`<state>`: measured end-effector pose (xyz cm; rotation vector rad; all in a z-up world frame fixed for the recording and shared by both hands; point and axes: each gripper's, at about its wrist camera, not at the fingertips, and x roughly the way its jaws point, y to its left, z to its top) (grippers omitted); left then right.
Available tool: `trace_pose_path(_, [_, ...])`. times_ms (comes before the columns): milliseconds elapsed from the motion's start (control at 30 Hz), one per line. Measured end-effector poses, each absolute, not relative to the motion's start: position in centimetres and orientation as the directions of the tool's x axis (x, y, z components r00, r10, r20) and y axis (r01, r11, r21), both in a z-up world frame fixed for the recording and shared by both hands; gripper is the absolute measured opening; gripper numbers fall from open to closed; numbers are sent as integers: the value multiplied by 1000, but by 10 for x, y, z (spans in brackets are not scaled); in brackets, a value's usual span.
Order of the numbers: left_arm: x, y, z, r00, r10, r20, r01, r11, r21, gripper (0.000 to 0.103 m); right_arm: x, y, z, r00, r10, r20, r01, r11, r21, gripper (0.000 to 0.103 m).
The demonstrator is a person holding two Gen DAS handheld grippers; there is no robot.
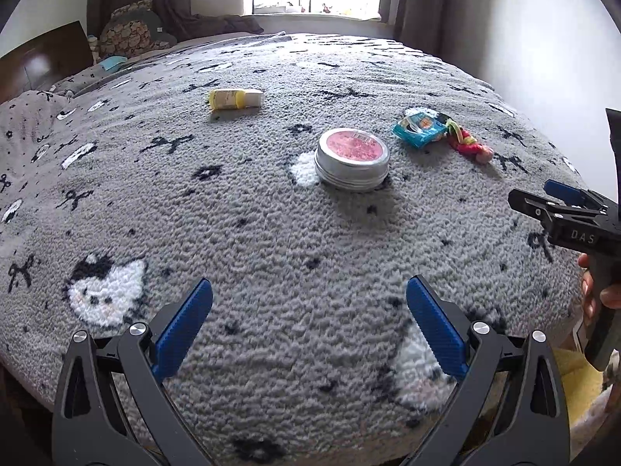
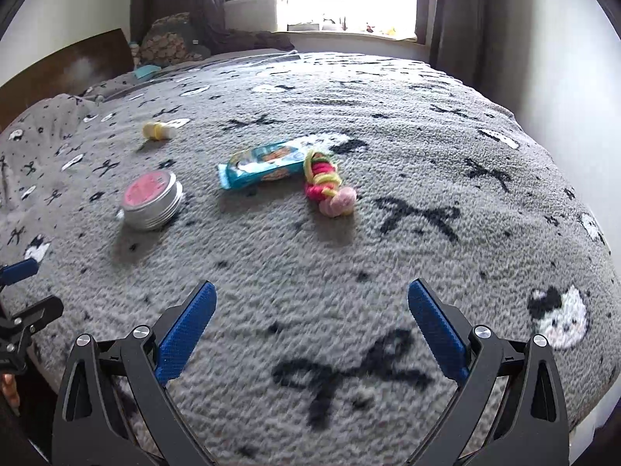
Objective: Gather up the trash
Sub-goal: 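Raise both open tools back over the bed, then grasp the pink-lid tin with the left tool while the right grasps the pink-yellow fuzzy toy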
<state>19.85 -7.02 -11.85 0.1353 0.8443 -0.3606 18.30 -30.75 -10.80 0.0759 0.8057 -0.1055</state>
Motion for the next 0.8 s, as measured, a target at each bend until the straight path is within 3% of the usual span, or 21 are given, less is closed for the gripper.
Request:
trace_pose_path(400, [275, -123, -131, 596, -288, -749, 349, 934, -81, 95, 259, -331, -128, 646, -79, -760, 181, 982, 52, 97])
trace_pose_path(500, [289, -136, -137, 608, -267, -748, 334, 940, -65, 95, 269, -332, -129, 647, -79, -758, 185, 981, 56, 90])
trace_pose_path(567, [299, -142, -140, 602, -259, -756, 325, 944, -65, 95, 275, -332, -130, 647, -83, -758, 186, 981, 51, 78])
trace_pose_path(800, [322, -151, -150, 567, -218, -794, 293, 955, -52, 90, 283, -331, -135, 635, -76, -769, 171, 984, 44, 54])
